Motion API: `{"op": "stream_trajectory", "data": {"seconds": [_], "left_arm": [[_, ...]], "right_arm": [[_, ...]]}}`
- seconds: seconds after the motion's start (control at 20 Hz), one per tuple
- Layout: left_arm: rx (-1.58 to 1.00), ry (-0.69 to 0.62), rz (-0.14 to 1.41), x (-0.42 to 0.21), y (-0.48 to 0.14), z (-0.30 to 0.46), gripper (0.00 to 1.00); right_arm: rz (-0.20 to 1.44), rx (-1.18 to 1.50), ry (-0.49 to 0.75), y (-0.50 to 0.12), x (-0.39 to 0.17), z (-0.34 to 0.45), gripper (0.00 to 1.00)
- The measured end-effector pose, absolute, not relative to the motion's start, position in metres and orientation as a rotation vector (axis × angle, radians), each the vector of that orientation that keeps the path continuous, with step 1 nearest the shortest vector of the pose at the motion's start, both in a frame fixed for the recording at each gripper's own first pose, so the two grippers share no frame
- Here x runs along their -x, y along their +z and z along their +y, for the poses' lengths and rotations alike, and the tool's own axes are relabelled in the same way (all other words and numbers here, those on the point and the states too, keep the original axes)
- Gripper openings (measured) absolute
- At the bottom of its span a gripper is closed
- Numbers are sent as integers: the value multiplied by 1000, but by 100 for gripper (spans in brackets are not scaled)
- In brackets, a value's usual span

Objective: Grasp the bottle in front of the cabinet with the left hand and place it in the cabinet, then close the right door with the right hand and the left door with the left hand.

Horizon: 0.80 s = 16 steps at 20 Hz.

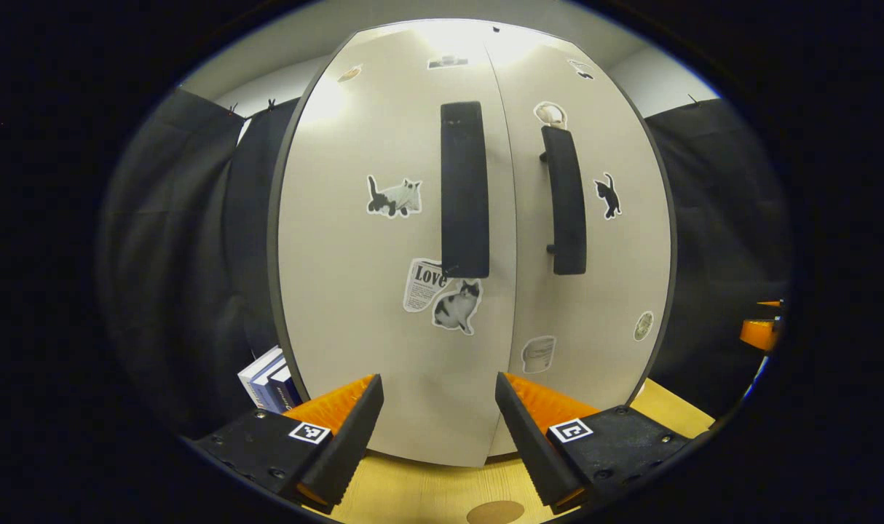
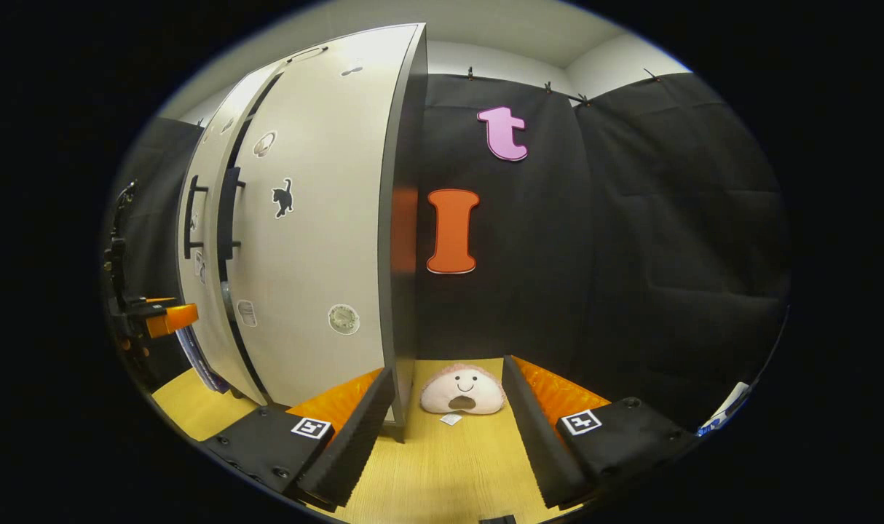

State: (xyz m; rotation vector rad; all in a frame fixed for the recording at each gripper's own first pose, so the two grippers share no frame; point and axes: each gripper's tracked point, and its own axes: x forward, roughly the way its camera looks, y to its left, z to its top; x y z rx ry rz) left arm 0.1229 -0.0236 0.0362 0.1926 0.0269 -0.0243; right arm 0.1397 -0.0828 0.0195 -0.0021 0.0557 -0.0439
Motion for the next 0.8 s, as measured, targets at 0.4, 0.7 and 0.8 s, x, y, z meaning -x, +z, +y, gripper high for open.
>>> {"op": "stream_trajectory", "data": {"seconds": [0.4,0.7,0.8], "left_arm": [[-85,-107,-12,-66,66,-43,92],[-107,-75,-33,-42,68,-47,94],[-103,-62,-32,-38,66,-46,92]], "right_arm": [[93,16,40,3,-137,-66,98],[88,31,109,4,-136,-56,98],[90,37,112,1,-135,-60,98]]}}
